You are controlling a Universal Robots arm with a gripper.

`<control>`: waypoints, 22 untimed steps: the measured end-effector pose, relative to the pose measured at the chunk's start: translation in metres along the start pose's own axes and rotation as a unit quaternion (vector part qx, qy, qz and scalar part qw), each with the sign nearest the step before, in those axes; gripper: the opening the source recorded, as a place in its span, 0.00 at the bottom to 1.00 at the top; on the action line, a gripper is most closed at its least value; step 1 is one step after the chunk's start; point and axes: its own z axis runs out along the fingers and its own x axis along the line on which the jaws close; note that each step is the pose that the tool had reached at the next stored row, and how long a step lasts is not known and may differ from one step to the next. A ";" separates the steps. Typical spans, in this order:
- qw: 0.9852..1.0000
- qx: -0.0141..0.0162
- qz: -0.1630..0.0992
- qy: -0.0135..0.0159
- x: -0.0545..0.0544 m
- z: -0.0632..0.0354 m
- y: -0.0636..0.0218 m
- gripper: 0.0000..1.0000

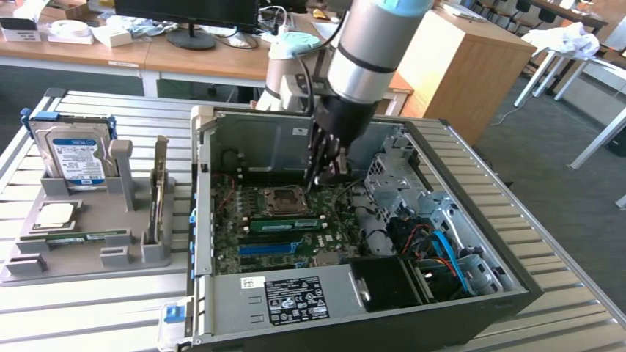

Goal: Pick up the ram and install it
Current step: 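Insert the ram into the slot, then press down the ram until it locks into place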

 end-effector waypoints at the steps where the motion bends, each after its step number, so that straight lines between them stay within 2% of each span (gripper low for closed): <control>1: 1.000 0.000 0.000 0.000 0.000 -0.0024 0.0001 0.31; 8: 1.000 0.000 0.000 0.000 -0.001 -0.0166 0.0009 0.31; 14: 1.000 0.000 0.000 0.000 -0.001 -0.0193 0.0011 0.31; 18: 1.000 0.000 0.000 0.000 -0.002 -0.0272 0.0015 0.31; 22: 1.000 0.000 0.000 0.000 -0.002 -0.0273 0.0015 0.31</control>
